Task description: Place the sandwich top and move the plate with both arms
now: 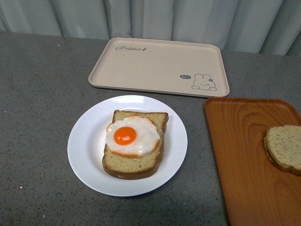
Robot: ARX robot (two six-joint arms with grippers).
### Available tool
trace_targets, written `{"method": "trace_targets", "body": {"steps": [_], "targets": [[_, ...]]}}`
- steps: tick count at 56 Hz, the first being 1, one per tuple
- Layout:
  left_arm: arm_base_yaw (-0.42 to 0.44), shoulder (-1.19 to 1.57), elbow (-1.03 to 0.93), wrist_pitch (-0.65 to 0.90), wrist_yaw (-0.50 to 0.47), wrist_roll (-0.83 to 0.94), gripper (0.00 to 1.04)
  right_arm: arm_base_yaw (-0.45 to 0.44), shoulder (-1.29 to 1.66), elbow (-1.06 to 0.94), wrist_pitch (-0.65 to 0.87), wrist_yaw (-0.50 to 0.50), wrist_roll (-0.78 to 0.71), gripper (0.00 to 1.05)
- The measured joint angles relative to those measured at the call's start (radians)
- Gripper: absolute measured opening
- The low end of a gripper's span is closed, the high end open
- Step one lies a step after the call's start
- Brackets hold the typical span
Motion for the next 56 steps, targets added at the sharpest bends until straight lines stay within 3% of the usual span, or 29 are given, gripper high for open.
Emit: {"method": "trace_targets", "body": {"steps": [17,34,56], "targets": [[0.0,0.0,0.0,0.0,0.0,0.0,0.98,0.054,-0.141,0.003,0.001,-0.044,0.021,0.03],[0.0,0.0,0.0,0.0,0.0,0.0,0.98,0.183,-0.306,-0.048,0.168,-0.169,0.227,0.03],[0.0,0.0,0.0,0.0,0.0,0.0,0.98,0.584,-0.217,-0.122,0.539,-0.168,0.59,0.03]]}}
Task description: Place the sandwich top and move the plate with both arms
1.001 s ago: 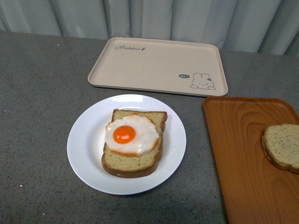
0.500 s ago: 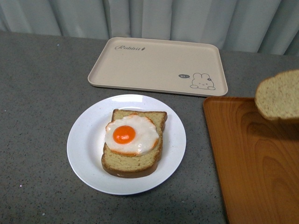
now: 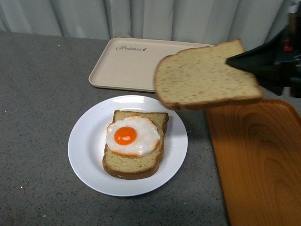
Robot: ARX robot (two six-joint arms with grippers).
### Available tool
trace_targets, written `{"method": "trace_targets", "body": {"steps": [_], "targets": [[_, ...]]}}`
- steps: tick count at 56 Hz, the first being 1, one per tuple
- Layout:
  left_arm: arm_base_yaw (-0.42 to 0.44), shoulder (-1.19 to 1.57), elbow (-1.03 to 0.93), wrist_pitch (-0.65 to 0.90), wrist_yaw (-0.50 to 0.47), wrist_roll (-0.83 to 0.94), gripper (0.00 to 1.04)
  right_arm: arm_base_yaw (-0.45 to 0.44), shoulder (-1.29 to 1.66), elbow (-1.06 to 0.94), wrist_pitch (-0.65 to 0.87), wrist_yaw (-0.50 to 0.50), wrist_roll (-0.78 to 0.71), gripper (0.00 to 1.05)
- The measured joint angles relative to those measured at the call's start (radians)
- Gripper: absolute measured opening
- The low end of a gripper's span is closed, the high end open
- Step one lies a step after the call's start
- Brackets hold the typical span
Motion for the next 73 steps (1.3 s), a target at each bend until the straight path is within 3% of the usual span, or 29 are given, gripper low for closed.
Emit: {"method": "trace_targets", "body": {"steps": [9,15,42,59,67,73], "targets": [[0.0,0.0,0.0,0.0,0.0,0.0,0.98,0.144,0.122,0.078,0.008,0.038,0.052,0.03],[0.0,0.0,0.0,0.0,0.0,0.0,0.98,0.19,0.179,0.118,-0.007,0.051,0.056,0.03],[0.0,0.0,0.0,0.0,0.0,0.0,0.98,0.23,0.284,0.137,-0.081,0.124,0.027,0.03],[0.0,0.0,0.0,0.0,0.0,0.0,0.98,0.209,0.251,0.084,-0.101,0.156,0.006,0.52],[0.0,0.0,0.0,0.0,0.0,0.0,0.98,0.149,0.143,0.013,-0.118,0.212,-0.018,0.74],[0.0,0.0,0.0,0.0,0.0,0.0,0.98,0.089,0.033,-0.044,-0.149,0.311,-0.05,0.92]]}}
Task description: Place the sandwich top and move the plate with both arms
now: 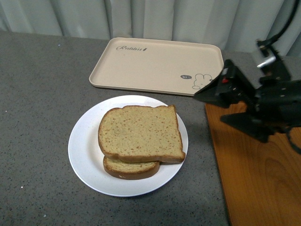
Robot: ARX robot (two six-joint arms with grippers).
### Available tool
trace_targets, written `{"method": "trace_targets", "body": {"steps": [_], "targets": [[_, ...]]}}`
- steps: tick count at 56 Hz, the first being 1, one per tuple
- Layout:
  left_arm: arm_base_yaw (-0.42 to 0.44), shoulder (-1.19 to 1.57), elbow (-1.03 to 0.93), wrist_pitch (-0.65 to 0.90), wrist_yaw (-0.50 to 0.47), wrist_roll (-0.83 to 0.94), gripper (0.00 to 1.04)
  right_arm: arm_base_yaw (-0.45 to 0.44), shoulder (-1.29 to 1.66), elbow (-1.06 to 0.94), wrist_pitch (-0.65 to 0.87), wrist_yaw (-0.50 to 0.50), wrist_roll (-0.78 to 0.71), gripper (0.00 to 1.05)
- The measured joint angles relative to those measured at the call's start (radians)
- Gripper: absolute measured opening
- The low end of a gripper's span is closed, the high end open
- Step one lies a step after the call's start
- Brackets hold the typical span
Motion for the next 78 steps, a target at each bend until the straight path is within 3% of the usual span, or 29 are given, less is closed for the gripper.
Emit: {"method": "trace_targets", "body": {"steps": [3,16,23,25,28,30,32,34,44,51,78], "targets": [[0.0,0.0,0.0,0.0,0.0,0.0,0.98,-0.03,-0.055,-0.031,-0.019,0.064,-0.027,0.98],[0.0,0.0,0.0,0.0,0.0,0.0,0.98,-0.153,-0.289,-0.17,-0.055,0.403,-0.176,0.96],[0.0,0.0,0.0,0.0,0.0,0.0,0.98,-0.188,-0.397,-0.235,-0.03,0.509,-0.226,0.95],[0.0,0.0,0.0,0.0,0.0,0.0,0.98,-0.188,-0.39,-0.274,0.097,0.528,-0.278,0.91],[0.0,0.0,0.0,0.0,0.0,0.0,0.98,-0.187,-0.336,-0.387,0.488,0.532,-0.416,0.78],[0.0,-0.002,0.0,0.0,0.0,0.0,0.98,-0.183,-0.329,-0.452,0.653,0.531,-0.477,0.7],[0.0,0.0,0.0,-0.001,0.0,0.0,0.98,-0.18,-0.36,-0.493,0.782,0.529,-0.523,0.6],[0.0,0.0,0.0,-0.002,0.0,0.0,0.98,-0.18,-0.396,-0.505,0.806,0.53,-0.539,0.54],[0.0,0.0,0.0,-0.002,0.0,0.0,0.98,-0.18,-0.545,-0.58,0.755,0.532,-0.575,0.26],[0.0,0.0,0.0,-0.002,0.0,0.0,0.98,-0.18,-0.719,-0.61,0.588,0.532,-0.585,0.01],[0.0,0.0,0.0,-0.002,0.0,0.0,0.98,-0.18,-1.25,-0.706,0.18,0.529,-0.586,0.01]]}}
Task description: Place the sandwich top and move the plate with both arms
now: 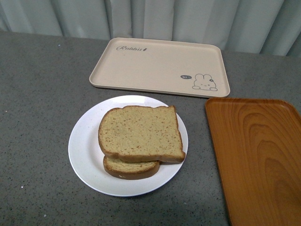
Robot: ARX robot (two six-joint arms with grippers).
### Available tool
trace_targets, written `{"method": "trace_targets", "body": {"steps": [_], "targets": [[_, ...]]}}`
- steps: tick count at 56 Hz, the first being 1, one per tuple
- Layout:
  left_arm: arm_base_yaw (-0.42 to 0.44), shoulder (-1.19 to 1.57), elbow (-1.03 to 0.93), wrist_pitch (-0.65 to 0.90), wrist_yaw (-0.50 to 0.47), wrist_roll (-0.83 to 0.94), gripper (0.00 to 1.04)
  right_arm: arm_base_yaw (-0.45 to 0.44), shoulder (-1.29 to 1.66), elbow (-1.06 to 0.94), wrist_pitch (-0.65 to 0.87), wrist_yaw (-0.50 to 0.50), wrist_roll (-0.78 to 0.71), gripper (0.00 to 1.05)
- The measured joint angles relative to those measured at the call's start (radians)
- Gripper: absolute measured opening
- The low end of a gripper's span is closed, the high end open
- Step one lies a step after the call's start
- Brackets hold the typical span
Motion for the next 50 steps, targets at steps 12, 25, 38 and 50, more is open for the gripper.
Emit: {"method": "trace_targets", "body": {"steps": [12,25,38,50], "targets": [[0.0,0.0,0.0,0.0,0.0,0.0,0.98,0.0,-0.185,-0.002,-0.169,0.0,0.0,0.01],[0.0,0.0,0.0,0.0,0.0,0.0,0.98,0.0,-0.298,-0.002,-0.277,0.0,0.0,0.01],[0.0,0.0,0.0,0.0,0.0,0.0,0.98,0.0,-0.389,-0.002,-0.366,0.0,0.0,0.01],[0.0,0.0,0.0,0.0,0.0,0.0,0.98,0.0,-0.448,-0.002,-0.426,0.0,0.0,0.01]]}}
